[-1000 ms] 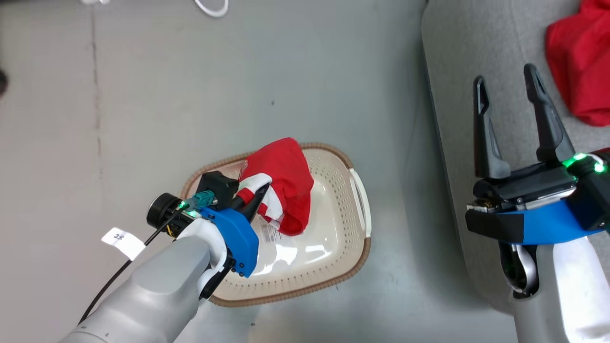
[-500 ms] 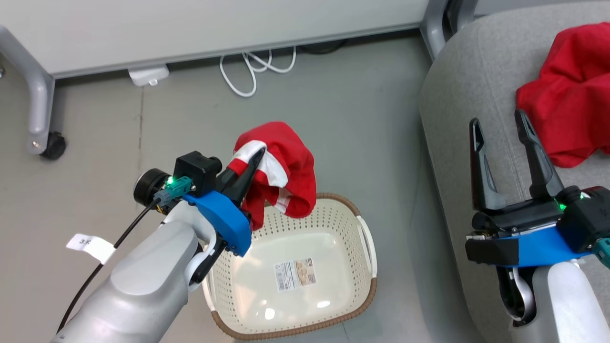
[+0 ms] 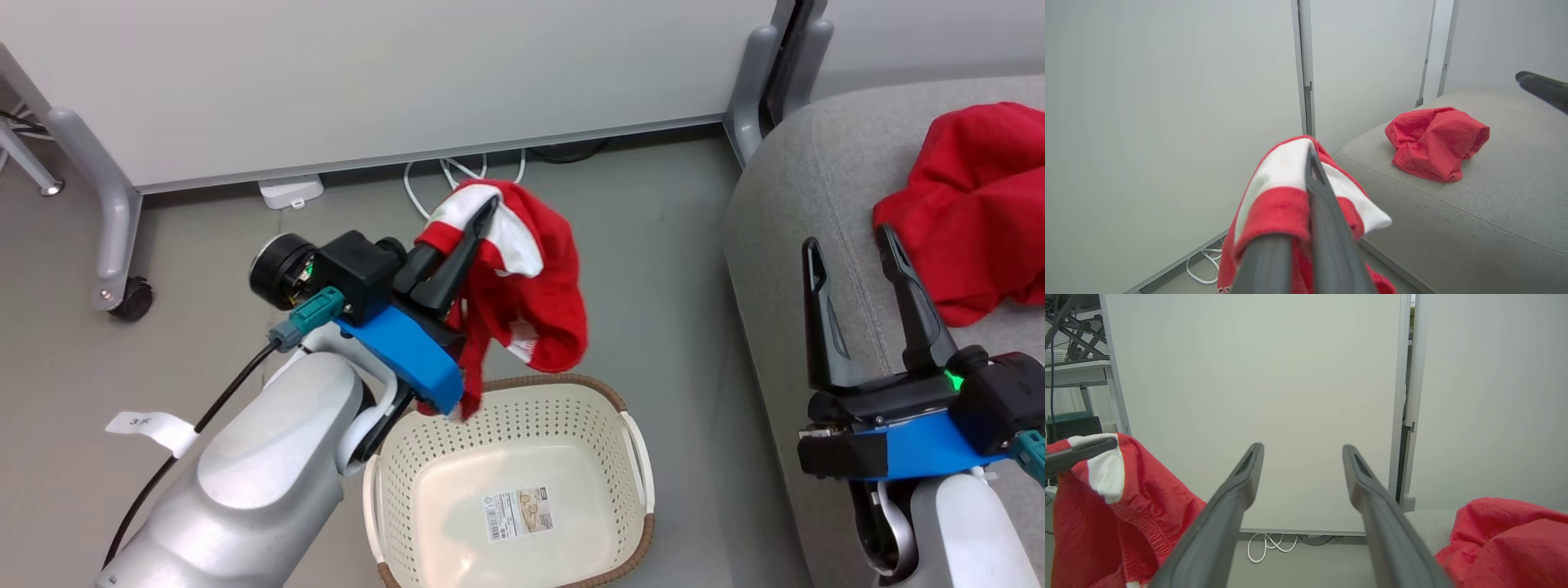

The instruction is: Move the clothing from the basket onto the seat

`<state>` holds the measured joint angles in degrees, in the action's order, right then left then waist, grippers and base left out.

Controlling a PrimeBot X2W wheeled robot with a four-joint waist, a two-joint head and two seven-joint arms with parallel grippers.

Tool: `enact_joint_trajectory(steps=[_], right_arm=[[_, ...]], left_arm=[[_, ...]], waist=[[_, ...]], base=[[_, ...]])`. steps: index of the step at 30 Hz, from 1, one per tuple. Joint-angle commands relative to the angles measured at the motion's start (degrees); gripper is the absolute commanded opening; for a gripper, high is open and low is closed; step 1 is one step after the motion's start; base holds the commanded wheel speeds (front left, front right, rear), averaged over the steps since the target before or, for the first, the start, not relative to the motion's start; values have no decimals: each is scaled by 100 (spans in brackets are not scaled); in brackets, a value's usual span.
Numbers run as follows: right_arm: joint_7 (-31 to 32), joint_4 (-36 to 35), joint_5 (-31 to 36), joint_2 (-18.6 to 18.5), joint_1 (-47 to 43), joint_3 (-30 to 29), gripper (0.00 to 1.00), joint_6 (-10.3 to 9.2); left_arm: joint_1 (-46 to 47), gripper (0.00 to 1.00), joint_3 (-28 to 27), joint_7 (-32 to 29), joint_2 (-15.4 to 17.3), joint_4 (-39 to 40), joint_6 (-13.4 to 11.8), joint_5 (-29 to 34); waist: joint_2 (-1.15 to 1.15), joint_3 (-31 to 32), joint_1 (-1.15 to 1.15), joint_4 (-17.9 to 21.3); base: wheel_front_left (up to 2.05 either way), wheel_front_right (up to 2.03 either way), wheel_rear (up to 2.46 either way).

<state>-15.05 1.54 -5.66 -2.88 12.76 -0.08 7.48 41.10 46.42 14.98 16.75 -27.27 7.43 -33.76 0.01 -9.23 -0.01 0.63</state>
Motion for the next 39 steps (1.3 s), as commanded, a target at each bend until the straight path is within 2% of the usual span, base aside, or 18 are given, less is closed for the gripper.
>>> enact_joint_trajectory(steps=[1, 13, 21, 24, 31, 39], right_arm=[[-20, 12, -26, -1, -87, -6, 100, 3], [-20, 38, -87, -1, -207, 22, 100, 2], [-20, -35, -19, -1, -169, 184, 100, 3], [-20, -62, 21, -1, -123, 428, 100, 3], [-20, 123, 274, -3, 219, 1413, 100, 3], [-20, 765, 765, -189, 1068, 2200, 100, 2]], left_arm=[[-8, 0, -28, 29, 0, 59, 3, 26], [151, 0, 76, -273, 111, 1020, -132, 101], [44, 0, 130, -453, 219, 1385, -247, 93], [27, 0, 143, -469, 227, 1457, -291, 86], [76, 0, 178, -500, 198, 1540, -317, 90], [172, 0, 258, -502, 135, 1577, -322, 116]], waist=[[-1, 31, 1, -26], [-1, 169, 1, -103], [-1, 192, 1, -106], [-1, 187, 1, -114], [-1, 183, 1, -135], [-1, 162, 1, -194]], base=[[0, 0, 0], [0, 0, 0], [0, 0, 0], [0, 0, 0], [0, 0, 0], [0, 0, 0]])
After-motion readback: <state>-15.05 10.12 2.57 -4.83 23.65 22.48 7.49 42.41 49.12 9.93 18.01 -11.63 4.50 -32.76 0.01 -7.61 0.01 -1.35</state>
